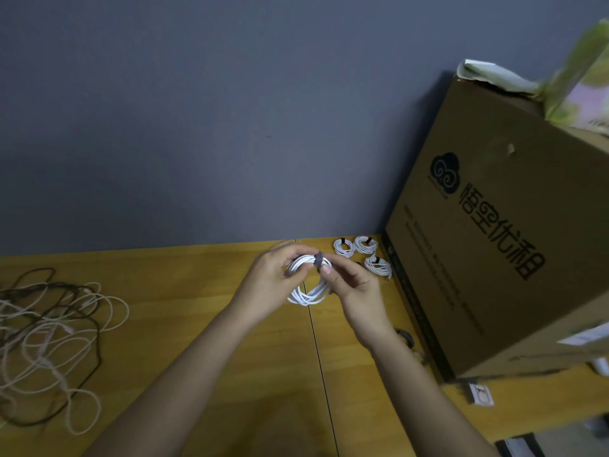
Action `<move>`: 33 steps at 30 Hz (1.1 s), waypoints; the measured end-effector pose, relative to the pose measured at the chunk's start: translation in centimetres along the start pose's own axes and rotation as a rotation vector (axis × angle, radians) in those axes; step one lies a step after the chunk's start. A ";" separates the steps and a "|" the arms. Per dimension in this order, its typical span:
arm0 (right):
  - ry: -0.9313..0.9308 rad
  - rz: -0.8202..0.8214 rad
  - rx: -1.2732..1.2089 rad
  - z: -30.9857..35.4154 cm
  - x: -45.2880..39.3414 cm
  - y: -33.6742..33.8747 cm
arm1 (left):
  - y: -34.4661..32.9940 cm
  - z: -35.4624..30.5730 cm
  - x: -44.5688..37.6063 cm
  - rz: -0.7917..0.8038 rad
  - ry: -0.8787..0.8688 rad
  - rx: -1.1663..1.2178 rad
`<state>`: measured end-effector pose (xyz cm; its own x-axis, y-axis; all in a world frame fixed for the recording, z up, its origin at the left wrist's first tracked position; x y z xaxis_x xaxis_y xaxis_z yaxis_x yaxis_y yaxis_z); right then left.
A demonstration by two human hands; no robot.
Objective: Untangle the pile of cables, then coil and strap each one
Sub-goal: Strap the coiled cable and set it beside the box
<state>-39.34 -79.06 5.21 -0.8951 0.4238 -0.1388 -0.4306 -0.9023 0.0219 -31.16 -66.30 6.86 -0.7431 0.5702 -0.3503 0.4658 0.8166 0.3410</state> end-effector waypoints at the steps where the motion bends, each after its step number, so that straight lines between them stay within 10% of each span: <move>1: 0.022 0.017 0.049 -0.1 0.1 -0.1 | 0.0 0.1 -0.2 0.011 0.007 -0.006; 18: 0.078 -0.135 0.445 -5.8 -0.7 4.3 | -6.0 5.8 -0.2 0.248 0.160 -0.183; 33: -0.427 -0.167 0.523 -20.1 -5.6 15.4 | -20.8 18.3 -8.2 0.151 0.533 0.102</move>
<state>-38.61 -96.94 -13.53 -0.7329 0.6447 0.2173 -0.4699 -0.7107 0.5236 -25.91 -86.30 -13.31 -0.7920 0.5786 0.1947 0.6105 0.7488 0.2581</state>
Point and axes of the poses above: each hand's wrist, its own x-axis away from the middle knuckle, its own y-axis out of the back of the hand, z = x × y, the point moved 5 cm from there along -x, towards the middle knuckle
